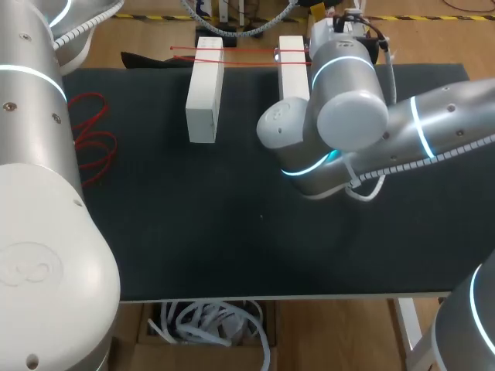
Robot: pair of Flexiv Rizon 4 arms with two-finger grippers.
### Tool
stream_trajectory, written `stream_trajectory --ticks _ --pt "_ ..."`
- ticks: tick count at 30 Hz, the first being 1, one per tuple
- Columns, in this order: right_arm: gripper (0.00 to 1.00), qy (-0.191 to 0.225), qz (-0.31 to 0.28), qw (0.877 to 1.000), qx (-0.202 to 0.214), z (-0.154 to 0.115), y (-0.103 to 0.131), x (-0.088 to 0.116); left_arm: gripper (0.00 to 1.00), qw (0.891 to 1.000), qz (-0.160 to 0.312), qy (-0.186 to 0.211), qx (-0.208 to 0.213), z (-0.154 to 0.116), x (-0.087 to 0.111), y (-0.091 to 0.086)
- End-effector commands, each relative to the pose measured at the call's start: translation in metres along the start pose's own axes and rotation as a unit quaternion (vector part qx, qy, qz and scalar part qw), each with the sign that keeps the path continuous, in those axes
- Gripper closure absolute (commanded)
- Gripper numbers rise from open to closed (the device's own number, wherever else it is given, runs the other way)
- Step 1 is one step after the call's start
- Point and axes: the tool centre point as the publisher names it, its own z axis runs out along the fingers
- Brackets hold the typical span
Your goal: Grab the tape and strap the tape.
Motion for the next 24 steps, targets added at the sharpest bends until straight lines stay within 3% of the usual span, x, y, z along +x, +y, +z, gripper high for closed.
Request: stream_trajectory --ticks 1,24 --pt "1.0 0.005 -0.001 1.0 -0.003 -0.0033 -0.0022 -0.0017 1.0 1.0 -0.001 0.001 -0.003 -0.0009 -0.0008 -0.0014" --pt "1.0 0.01 0.0 1.0 -0.018 -0.0089 0.0077 0.001 1.0 1.0 -0.001 0.001 -0.003 -0.0009 -0.0008 -0.0014"
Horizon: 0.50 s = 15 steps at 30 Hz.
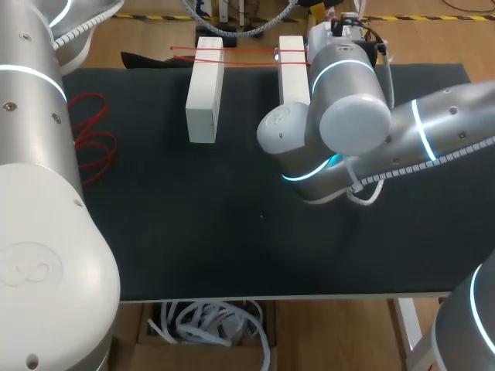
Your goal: Grab the tape and strap the tape.
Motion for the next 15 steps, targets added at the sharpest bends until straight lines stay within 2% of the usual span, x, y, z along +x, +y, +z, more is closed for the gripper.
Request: stream_trajectory --ticks 1,15 --pt "1.0 0.006 -0.001 1.0 -0.004 -0.0024 -0.0009 -0.0034 1.0 1.0 -0.001 0.001 -0.003 -0.0009 -0.0008 -0.0015" --pt "1.0 -0.002 0.006 1.0 -0.009 -0.0022 0.0047 -0.0098 1.0 1.0 -0.001 0.001 -0.003 -0.0009 -0.0008 -0.0015"
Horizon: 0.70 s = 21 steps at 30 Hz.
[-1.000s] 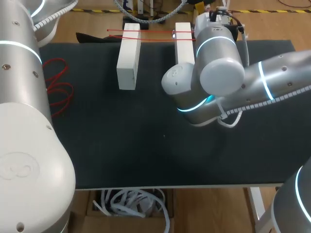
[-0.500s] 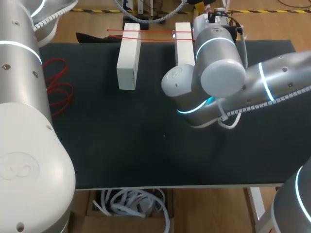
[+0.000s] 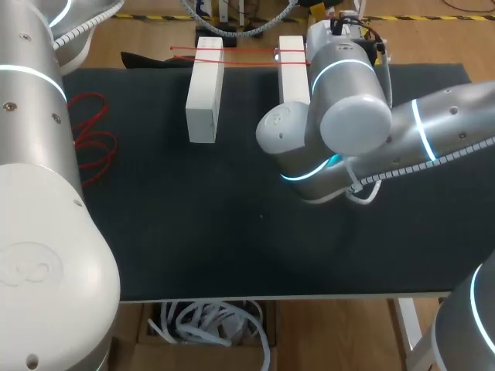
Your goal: Grab the tape and strap the tape.
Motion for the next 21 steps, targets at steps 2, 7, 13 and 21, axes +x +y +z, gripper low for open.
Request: stream_trajectory --ticks 2,7,13,21 --pt "1.0 0.005 -0.001 1.0 -0.003 0.0 0.0 -0.004 1.0 1.0 -0.001 0.001 -0.003 -0.001 -0.001 -0.001" --pt "1.0 0.0 -0.002 1.0 -0.006 0.001 0.003 -0.004 1.0 1.0 -0.001 0.001 -0.003 -0.001 -0.001 -0.001" --pt "1.0 0.0 -0.002 1.0 -0.011 0.0 0.007 -0.005 1.0 1.0 -0.001 0.001 -0.003 -0.001 -0.001 -0.001" --pt "1.0 0.002 -0.003 1.0 -0.016 0.0 0.011 -0.004 1.0 1.0 -0.001 0.001 -0.003 -0.001 -0.001 -0.001"
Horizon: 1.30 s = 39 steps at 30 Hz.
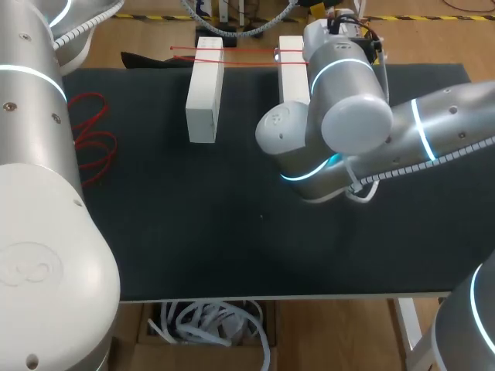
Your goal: Grab the tape and strap the tape.
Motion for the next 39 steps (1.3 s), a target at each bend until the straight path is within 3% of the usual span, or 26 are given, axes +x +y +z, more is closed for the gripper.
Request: stream_trajectory --ticks 1,28,29,30,31,39 --pt "1.0 0.006 -0.001 1.0 -0.002 -0.001 0.001 -0.002 1.0 1.0 -0.001 0.001 -0.003 -0.001 -0.001 -0.002" --pt "1.0 0.017 0.028 0.999 -0.012 -0.003 0.001 0.0 1.0 1.0 -0.001 0.001 -0.003 -0.001 -0.001 -0.002" --pt "0.65 0.024 0.036 0.999 -0.012 -0.002 -0.001 0.001 1.0 1.0 -0.001 0.001 -0.003 -0.001 -0.001 -0.002" --pt "0.1 0.026 0.039 0.999 -0.014 -0.002 -0.002 0.001 1.0 1.0 -0.001 0.001 -0.003 -0.001 -0.001 -0.002" --pt "0.0 0.025 0.037 0.999 -0.014 -0.003 -0.003 0.001 1.0 1.0 -0.001 0.001 -0.003 -0.001 -0.001 -0.002" --pt "0.0 0.04 0.049 0.997 -0.032 -0.012 -0.015 0.005 1.0 1.0 -0.001 0.001 -0.003 -0.001 -0.001 -0.002"
